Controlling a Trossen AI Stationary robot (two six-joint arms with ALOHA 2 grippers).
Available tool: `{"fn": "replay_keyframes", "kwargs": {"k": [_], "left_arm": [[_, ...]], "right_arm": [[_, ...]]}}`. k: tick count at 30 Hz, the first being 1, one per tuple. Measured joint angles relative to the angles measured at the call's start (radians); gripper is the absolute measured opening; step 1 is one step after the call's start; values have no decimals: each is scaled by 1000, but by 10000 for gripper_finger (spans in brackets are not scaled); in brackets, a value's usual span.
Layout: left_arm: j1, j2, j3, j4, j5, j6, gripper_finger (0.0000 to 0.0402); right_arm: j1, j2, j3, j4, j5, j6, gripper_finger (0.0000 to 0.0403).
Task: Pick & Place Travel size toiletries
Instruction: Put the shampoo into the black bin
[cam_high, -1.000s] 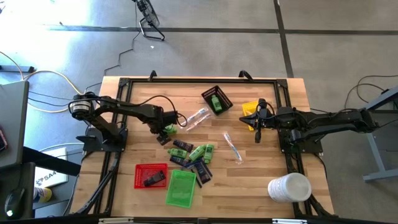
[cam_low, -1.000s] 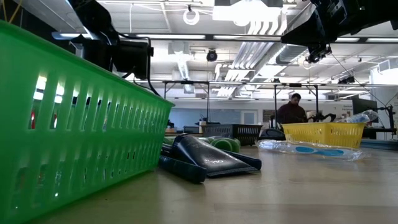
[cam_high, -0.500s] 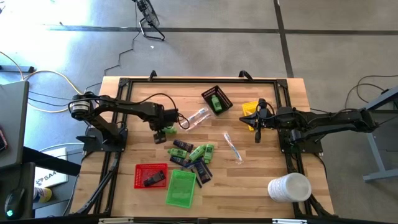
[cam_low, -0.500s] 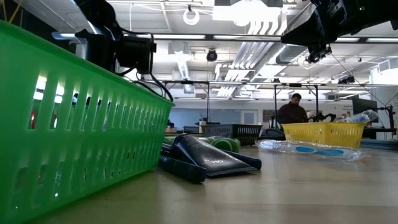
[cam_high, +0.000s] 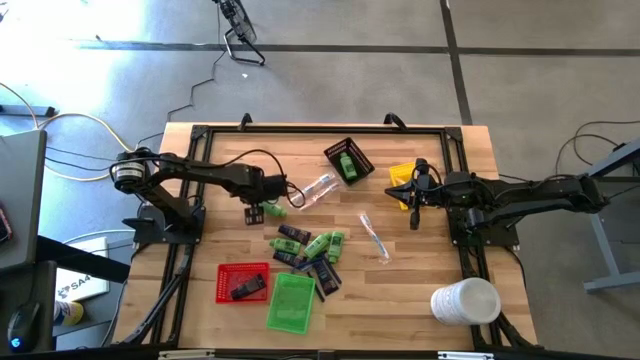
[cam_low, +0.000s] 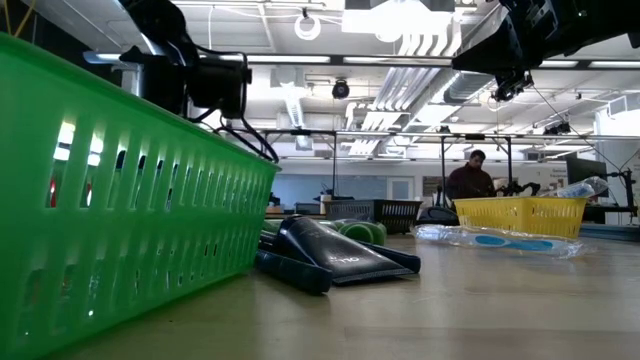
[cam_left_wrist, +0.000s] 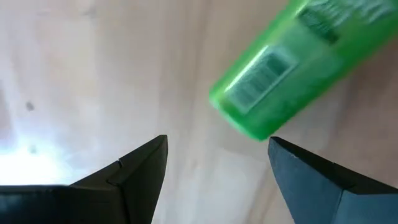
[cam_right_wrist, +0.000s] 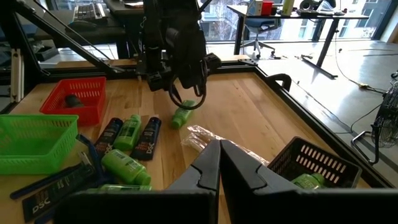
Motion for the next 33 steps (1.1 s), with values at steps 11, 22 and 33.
{"fn": "replay_keyframes", "kwargs": {"k": [11, 22, 33], "left_arm": [[-3, 0, 0, -48, 1, 59, 271], [-3, 0, 163, -200, 54, 55, 271], [-19, -1, 291, -128, 207, 216, 271]], "right_arm": [[0, 0, 0, 0, 3, 27, 4], [0, 0, 0, 0, 3, 21, 4], [0, 0, 0, -66, -1, 26, 4]]}}
